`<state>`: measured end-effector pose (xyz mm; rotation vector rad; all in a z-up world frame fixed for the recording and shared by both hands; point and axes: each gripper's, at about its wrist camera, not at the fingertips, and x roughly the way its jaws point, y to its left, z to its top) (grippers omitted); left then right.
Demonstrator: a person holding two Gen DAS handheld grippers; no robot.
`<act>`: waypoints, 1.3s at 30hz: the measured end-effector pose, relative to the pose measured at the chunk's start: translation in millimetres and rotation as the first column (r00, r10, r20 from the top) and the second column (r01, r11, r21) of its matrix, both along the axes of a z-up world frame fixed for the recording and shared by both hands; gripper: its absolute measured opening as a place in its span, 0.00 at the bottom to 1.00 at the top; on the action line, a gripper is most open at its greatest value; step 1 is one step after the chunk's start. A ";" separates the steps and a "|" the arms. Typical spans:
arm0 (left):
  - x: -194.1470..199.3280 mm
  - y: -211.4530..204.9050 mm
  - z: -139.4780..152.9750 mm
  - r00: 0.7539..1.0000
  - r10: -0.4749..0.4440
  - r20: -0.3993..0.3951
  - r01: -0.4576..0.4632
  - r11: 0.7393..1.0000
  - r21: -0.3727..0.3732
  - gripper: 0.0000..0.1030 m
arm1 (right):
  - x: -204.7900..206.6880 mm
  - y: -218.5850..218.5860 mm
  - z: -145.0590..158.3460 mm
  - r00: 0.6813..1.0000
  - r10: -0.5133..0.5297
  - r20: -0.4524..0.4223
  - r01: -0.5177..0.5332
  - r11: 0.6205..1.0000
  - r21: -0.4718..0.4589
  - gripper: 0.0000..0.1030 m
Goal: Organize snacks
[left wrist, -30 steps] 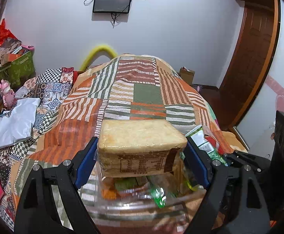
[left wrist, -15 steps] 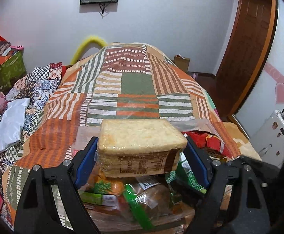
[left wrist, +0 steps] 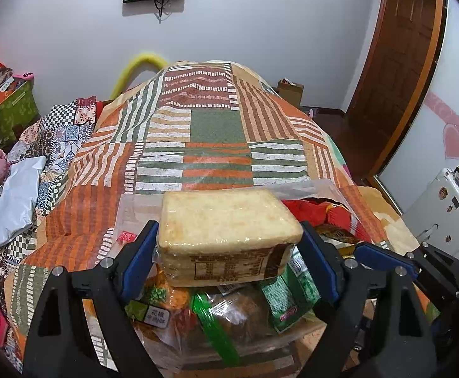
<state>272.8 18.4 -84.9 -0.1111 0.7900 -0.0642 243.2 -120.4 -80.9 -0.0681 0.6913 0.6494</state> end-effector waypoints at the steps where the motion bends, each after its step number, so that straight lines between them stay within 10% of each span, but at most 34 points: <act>1: -1.6 0.0 1.2 1.000 0.000 -0.001 0.000 1.000 -0.003 0.84 | -0.3 -0.9 0.8 1.000 -0.002 0.001 0.002 1.000 0.003 0.50; 19: -27.3 -3.5 28.6 0.999 0.011 0.034 -0.011 1.000 -0.004 0.98 | -26.2 -26.0 25.3 0.998 -0.033 0.049 0.032 0.999 0.034 0.52; 34: -134.5 2.6 88.0 0.953 0.067 0.296 -0.071 0.997 0.002 0.98 | -73.2 -54.8 70.0 0.985 -0.080 0.152 0.059 0.989 0.139 0.53; 39: -169.2 -4.9 97.7 0.930 0.067 0.362 -0.080 0.997 0.023 0.98 | -95.2 -60.5 82.9 0.971 -0.107 0.213 0.073 0.984 0.161 0.71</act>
